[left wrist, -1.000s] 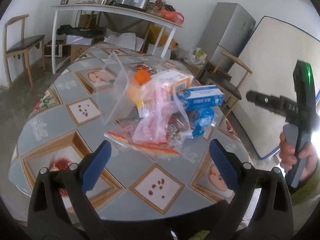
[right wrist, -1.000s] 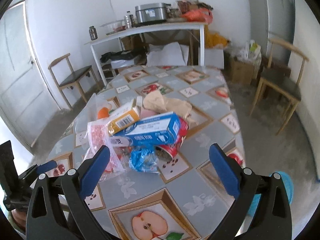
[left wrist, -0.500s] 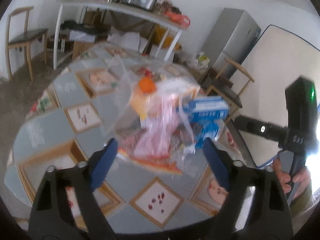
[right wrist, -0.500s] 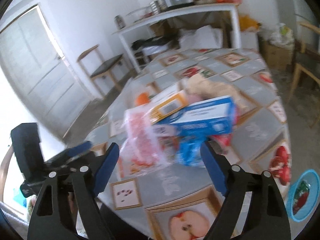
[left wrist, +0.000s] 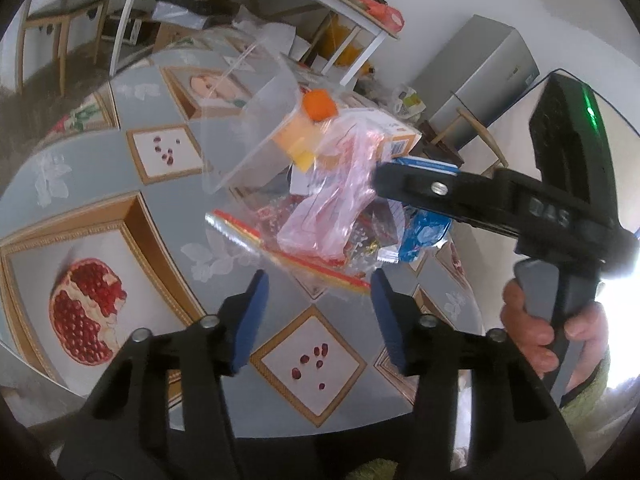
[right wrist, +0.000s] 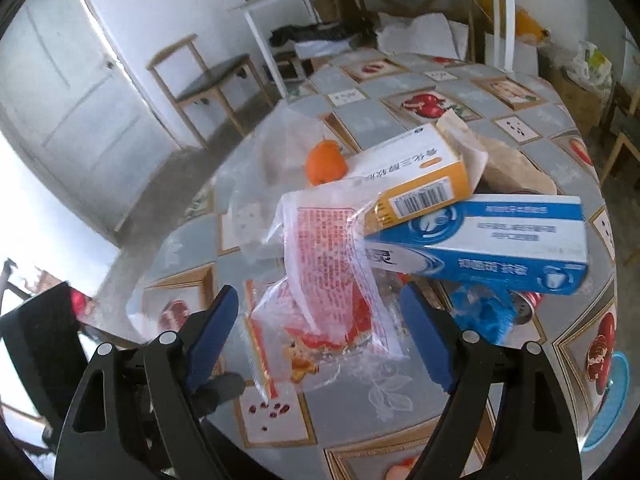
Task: Collect trash
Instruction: 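Grasp the clear plastic box with the left tool while the right tool grasps the printed plastic bag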
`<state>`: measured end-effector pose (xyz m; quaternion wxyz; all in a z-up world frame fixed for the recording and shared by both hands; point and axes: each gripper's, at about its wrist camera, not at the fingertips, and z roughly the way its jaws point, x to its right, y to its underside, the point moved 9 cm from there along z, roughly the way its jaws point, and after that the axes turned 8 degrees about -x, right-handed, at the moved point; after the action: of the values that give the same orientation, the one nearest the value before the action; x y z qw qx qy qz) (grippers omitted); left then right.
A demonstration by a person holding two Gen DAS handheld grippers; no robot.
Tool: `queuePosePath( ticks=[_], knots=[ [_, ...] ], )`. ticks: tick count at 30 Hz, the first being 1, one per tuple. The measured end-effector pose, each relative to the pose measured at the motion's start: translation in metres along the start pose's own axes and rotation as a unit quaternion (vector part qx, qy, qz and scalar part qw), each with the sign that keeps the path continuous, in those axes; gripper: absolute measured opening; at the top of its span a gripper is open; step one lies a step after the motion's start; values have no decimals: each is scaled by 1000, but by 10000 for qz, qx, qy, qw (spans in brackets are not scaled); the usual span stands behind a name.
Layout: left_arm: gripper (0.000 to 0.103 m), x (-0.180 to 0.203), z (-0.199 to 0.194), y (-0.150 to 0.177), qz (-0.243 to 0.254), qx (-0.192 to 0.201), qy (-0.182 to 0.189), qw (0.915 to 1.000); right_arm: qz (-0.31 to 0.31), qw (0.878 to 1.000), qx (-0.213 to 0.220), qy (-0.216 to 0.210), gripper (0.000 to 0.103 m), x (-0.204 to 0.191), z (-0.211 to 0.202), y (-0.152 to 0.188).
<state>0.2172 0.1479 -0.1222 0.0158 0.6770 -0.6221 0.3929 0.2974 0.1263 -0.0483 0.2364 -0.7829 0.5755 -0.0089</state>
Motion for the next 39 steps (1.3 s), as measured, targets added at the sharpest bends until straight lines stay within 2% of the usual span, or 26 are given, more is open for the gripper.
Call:
queuePosePath(
  ticks=[5,8,10,12,15,20,26,30,33,39],
  knots=[
    [36,-2,3,5,-59,-53,199,9998,57,9994,-77,338,81,-5,17,-7],
    [35,-1,1,6,-70,-50,283,9996,124,9989,-50,452,81,-6,23,-10],
    [35,-1,-1,7,-68,-40,325,9994,145,9987,-54,493,73,-6,25,-11],
    [35,-1,-4,8,-58,-26,354,9994,222,9986,-123,473,56,-4,29,-9],
    [35,0,-7,7,-76,-8,401,9992,355,9986,-178,338,40,-1,31,-6],
    [35,-3,-15,1,-132,86,425,9990,448,9988,-98,174,29,2,22,-2],
    [35,-14,-33,-30,-170,442,236,9986,468,9989,5,-35,22,7,7,3],
    [40,-16,-37,-63,-117,657,177,9976,477,9986,99,-181,20,9,-4,7],
    [41,-11,-28,-82,92,644,88,9978,486,9982,155,-318,20,9,-13,10],
    [42,0,0,-97,874,431,-467,9941,449,9967,347,-581,20,10,-36,16]
  ],
)
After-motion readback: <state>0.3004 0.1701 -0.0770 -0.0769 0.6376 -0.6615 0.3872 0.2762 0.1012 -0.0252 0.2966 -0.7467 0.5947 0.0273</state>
